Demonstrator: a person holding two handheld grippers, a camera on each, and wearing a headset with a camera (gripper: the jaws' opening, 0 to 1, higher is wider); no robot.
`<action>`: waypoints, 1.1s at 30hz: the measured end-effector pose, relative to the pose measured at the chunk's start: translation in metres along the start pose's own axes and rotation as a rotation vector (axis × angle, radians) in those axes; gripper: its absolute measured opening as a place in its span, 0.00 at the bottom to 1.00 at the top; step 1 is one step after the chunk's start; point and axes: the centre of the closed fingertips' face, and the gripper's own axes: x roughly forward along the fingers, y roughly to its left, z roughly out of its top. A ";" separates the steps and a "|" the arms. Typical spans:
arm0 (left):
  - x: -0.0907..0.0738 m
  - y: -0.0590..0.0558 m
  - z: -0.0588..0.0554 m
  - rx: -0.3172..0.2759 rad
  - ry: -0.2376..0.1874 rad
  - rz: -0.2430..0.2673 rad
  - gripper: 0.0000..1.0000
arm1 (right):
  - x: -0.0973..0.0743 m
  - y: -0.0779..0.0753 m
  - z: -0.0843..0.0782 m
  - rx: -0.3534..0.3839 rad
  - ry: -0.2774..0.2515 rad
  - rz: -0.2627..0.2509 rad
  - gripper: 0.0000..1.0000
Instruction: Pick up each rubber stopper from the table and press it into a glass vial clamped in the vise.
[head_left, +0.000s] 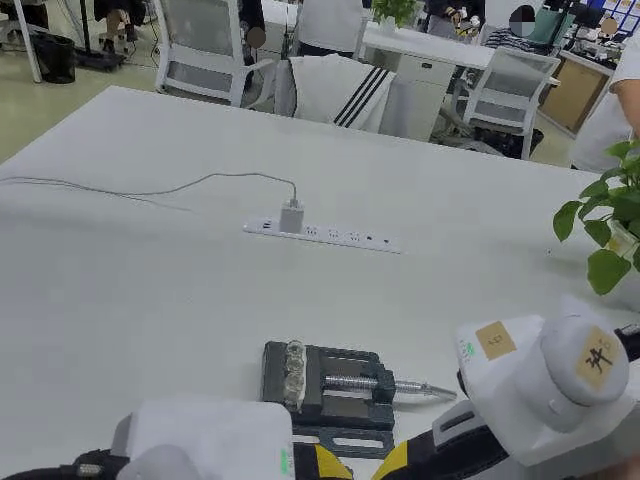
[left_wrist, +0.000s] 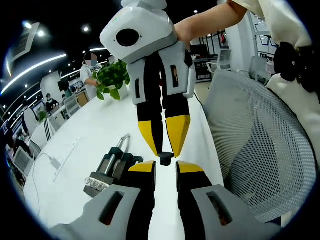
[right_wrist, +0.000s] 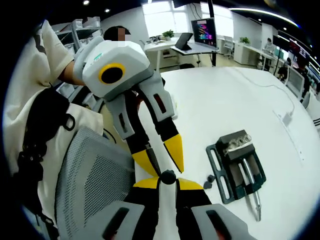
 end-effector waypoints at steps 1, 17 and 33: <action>0.000 -0.001 0.000 0.010 0.005 -0.007 0.12 | 0.000 0.000 0.000 0.000 0.003 0.005 0.08; 0.004 -0.006 0.000 -0.017 -0.002 -0.042 0.05 | 0.000 0.004 -0.004 -0.012 0.021 0.028 0.08; 0.003 0.001 -0.006 -0.190 -0.045 -0.010 0.04 | -0.007 -0.001 0.000 -0.142 0.004 -0.023 0.16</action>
